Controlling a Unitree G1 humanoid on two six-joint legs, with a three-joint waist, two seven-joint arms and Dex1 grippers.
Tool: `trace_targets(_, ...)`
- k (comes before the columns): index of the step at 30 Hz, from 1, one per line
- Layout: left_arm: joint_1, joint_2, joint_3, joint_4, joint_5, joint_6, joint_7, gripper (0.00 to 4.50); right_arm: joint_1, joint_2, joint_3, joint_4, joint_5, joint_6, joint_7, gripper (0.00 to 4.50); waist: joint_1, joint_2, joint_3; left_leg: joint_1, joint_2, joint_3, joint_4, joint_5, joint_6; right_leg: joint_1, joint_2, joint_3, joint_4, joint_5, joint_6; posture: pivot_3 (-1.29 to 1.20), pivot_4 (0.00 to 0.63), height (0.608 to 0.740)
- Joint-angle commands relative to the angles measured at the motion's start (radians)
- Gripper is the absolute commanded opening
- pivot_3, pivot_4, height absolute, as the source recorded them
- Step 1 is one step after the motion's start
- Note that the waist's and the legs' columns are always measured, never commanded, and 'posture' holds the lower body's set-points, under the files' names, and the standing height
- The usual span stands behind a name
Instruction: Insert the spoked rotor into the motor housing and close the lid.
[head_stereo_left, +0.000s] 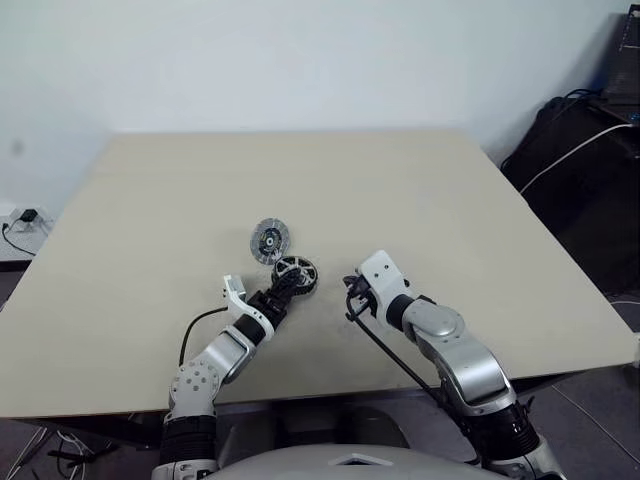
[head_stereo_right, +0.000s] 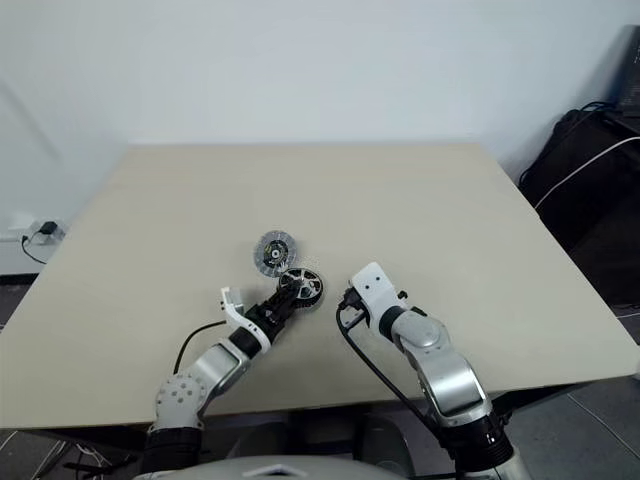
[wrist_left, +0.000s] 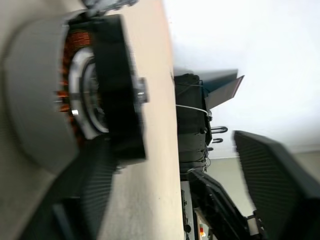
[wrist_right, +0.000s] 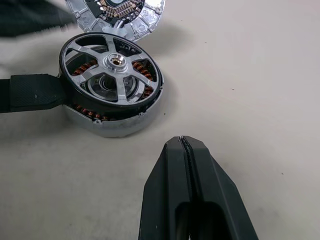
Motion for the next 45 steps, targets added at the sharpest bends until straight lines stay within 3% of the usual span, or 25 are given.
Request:
trace_targets(1,0.016,-0.021,0.033,-0.052,0.006,-0.028,0.02,4.33,-0.021,0.002,-0.014,-0.038,0.006,-0.005,-0.005,0.0,-0.002,0.0,0.0,0.0,0.0,0.0,0.0,0.0,0.0,0.0,0.0,0.0,0.0,0.001,-0.001,0.0,0.0,0.74)
trace_targets(17,0.064,0.017,0.054,-0.172,0.009,-0.022,0.089,4.33,-0.04,0.012,0.004,-0.018,0.011,-0.009,0.007,0.0,0.0,0.001,0.0,-0.001,0.001,0.0,0.0,0.0,0.0,-0.001,0.001,0.0,0.0,0.001,-0.002,0.0,0.0,0.74)
trace_targets(22,0.059,0.094,-0.05,-0.205,0.192,-0.061,0.057,4.33,-0.044,0.016,0.007,-0.013,0.013,-0.011,0.006,0.0,-0.001,0.001,-0.001,-0.001,0.001,0.0,0.0,0.0,0.0,-0.001,0.001,0.0,0.0,0.001,-0.002,0.0,0.0,0.74)
trace_targets(29,0.063,0.082,-0.099,-0.191,0.311,-0.137,-0.004,4.33,-0.043,0.016,0.008,-0.009,0.016,-0.013,0.004,0.0,0.001,0.002,-0.001,-0.001,0.001,0.001,0.0,0.001,-0.001,-0.001,0.001,0.0,0.0,0.001,-0.002,0.0,0.0,0.74)
trace_targets(33,0.068,0.03,-0.061,-0.173,0.24,-0.119,-0.036,4.33,-0.041,0.014,0.006,-0.009,0.018,-0.014,0.002,0.0,0.001,0.002,-0.001,-0.001,0.001,0.0,0.0,0.001,-0.001,-0.002,0.0,0.0,0.0,0.001,-0.002,0.0,0.0,0.74)
trace_targets(40,0.065,-0.069,0.052,-0.158,-0.115,0.031,0.011,4.33,-0.044,0.01,0.009,-0.009,0.019,-0.014,0.004,0.0,0.001,0.001,0.0,-0.002,0.0,0.0,0.0,0.0,0.0,-0.002,0.0,0.0,0.0,0.001,-0.002,0.0,0.0,0.74)
trace_targets(45,0.081,-0.074,0.05,-0.142,-0.199,0.049,0.059,4.33,-0.047,0.01,0.013,-0.007,0.018,-0.015,0.005,0.0,0.002,0.001,0.0,-0.002,0.0,0.0,0.0,0.0,0.0,-0.001,0.0,0.0,0.0,0.001,-0.001,0.0,0.0,0.74)
